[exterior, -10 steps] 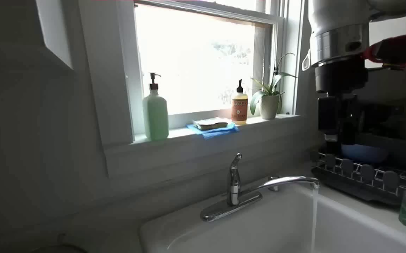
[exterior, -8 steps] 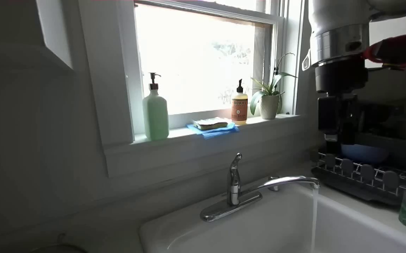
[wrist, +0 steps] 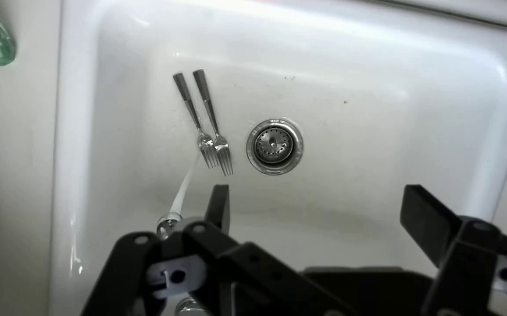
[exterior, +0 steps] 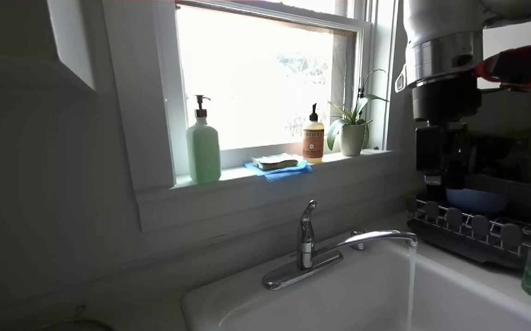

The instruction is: Close the tap

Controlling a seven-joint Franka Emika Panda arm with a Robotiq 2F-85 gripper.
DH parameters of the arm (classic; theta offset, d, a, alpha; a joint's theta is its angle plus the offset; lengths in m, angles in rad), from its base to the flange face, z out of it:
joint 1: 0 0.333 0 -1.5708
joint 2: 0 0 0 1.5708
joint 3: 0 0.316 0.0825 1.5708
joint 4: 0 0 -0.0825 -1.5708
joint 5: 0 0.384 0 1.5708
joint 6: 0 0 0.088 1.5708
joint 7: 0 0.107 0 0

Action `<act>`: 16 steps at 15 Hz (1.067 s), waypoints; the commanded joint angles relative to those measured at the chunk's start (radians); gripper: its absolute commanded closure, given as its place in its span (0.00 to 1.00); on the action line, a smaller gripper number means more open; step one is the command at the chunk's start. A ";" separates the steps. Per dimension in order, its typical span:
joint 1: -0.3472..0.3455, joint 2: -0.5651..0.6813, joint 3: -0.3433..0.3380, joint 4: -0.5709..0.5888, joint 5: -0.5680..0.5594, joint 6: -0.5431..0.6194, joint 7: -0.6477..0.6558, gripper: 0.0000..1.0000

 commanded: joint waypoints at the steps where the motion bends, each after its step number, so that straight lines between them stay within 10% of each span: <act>1: 0.003 0.000 -0.002 0.003 -0.003 -0.007 0.004 0.00; 16: -0.005 0.284 -0.012 0.253 -0.154 0.155 0.015 0.00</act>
